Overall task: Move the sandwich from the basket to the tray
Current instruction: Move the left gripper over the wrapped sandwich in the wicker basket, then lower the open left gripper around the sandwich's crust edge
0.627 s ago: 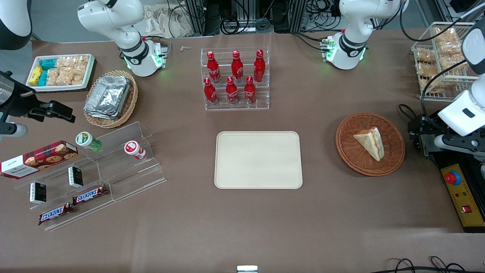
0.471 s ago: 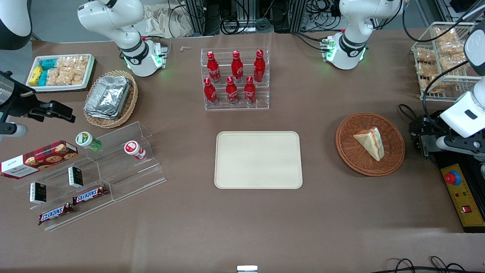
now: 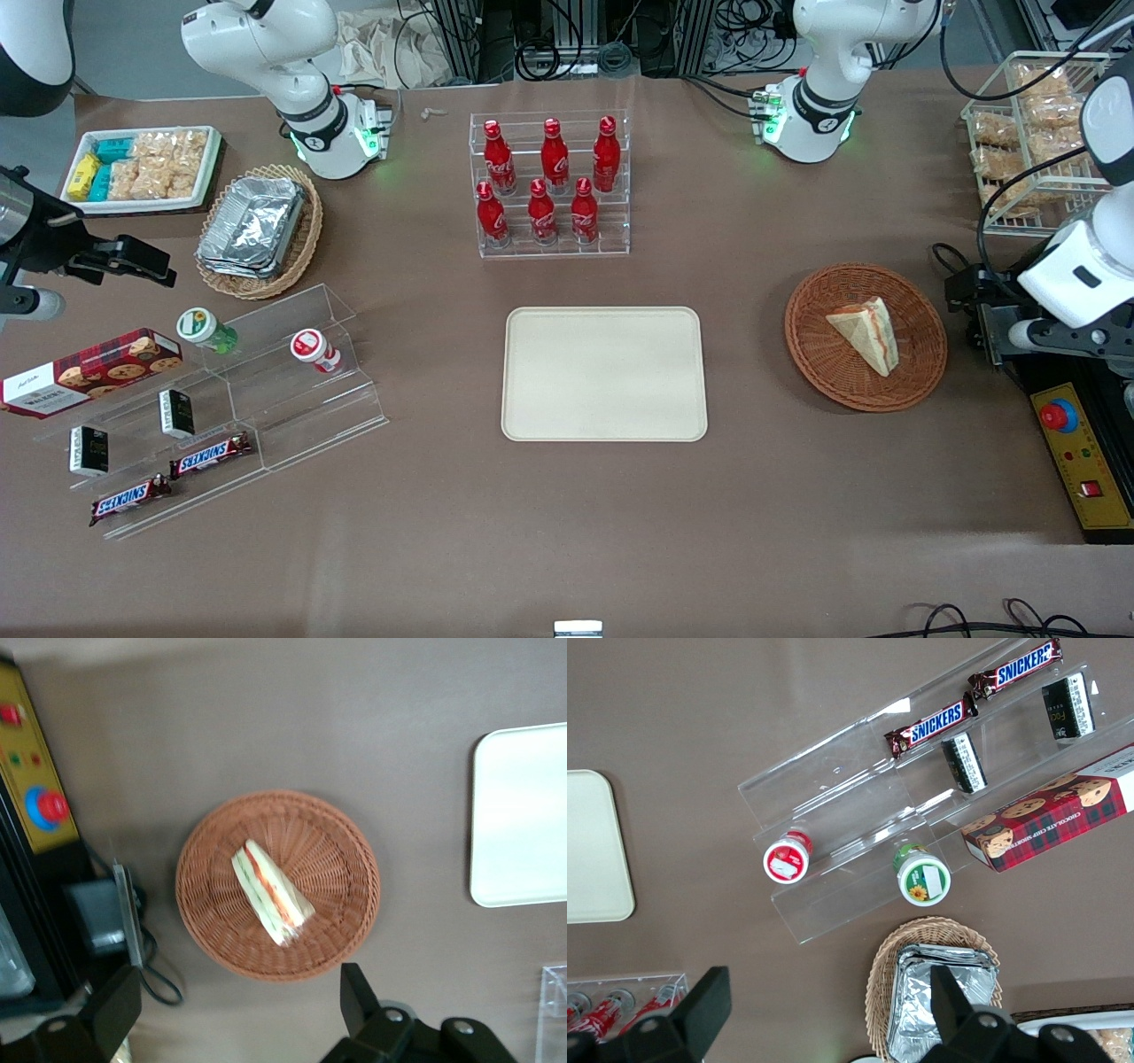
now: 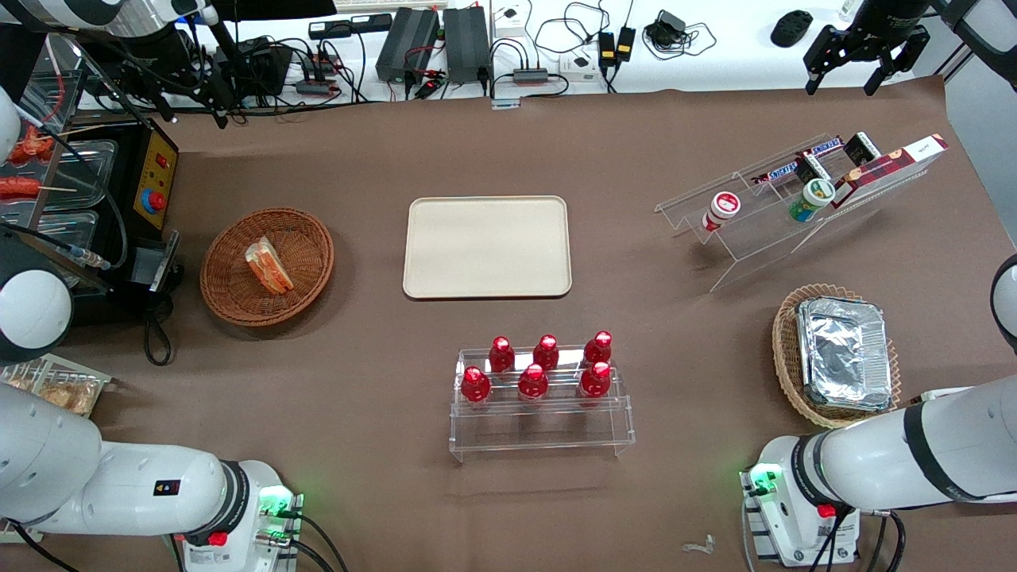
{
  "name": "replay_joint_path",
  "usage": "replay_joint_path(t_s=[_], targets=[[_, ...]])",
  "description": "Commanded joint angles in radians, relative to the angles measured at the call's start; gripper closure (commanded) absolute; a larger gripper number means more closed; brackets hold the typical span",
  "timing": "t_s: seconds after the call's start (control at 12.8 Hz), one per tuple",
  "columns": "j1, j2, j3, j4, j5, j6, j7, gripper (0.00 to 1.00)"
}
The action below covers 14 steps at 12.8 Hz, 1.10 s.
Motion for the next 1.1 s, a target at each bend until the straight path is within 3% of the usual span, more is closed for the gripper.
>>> replay_joint_path(t_s=[0.0, 0.24, 0.47, 0.71, 1.02], targets=[[0.011, -0.078, -0.017, -0.168, 0.007, 0.085, -0.085, 0.00], [0.006, -0.165, -0.020, -0.422, 0.008, 0.264, -0.443, 0.00], [0.003, -0.239, -0.027, -0.659, 0.007, 0.502, -0.627, 0.00], [0.004, -0.213, -0.029, -0.708, 0.008, 0.547, -0.676, 0.00], [0.015, -0.195, -0.021, -0.842, 0.008, 0.748, -0.674, 0.00]])
